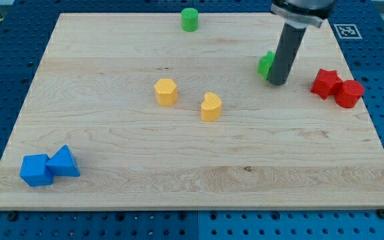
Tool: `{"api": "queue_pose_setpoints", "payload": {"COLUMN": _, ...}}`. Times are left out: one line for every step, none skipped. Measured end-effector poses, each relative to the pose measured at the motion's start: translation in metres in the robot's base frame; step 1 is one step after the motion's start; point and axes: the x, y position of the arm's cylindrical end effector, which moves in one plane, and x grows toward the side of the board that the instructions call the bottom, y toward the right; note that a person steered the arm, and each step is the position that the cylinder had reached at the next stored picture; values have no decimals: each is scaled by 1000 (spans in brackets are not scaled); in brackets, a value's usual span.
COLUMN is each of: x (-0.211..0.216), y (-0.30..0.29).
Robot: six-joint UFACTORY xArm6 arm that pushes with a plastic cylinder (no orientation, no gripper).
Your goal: Move the green star towards the top center
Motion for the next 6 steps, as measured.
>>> {"api": "queue_pose_setpoints", "payload": {"x": -40, "y": 0}}
{"api": "queue_pose_setpoints", "payload": {"x": -80, "y": 0}}
{"api": "queue_pose_setpoints", "payload": {"x": -108, "y": -3}}
{"api": "queue_pose_setpoints", "payload": {"x": -122, "y": 16}}
{"api": "queue_pose_setpoints", "payload": {"x": -148, "y": 13}}
{"api": "queue_pose_setpoints", "payload": {"x": -145, "y": 13}}
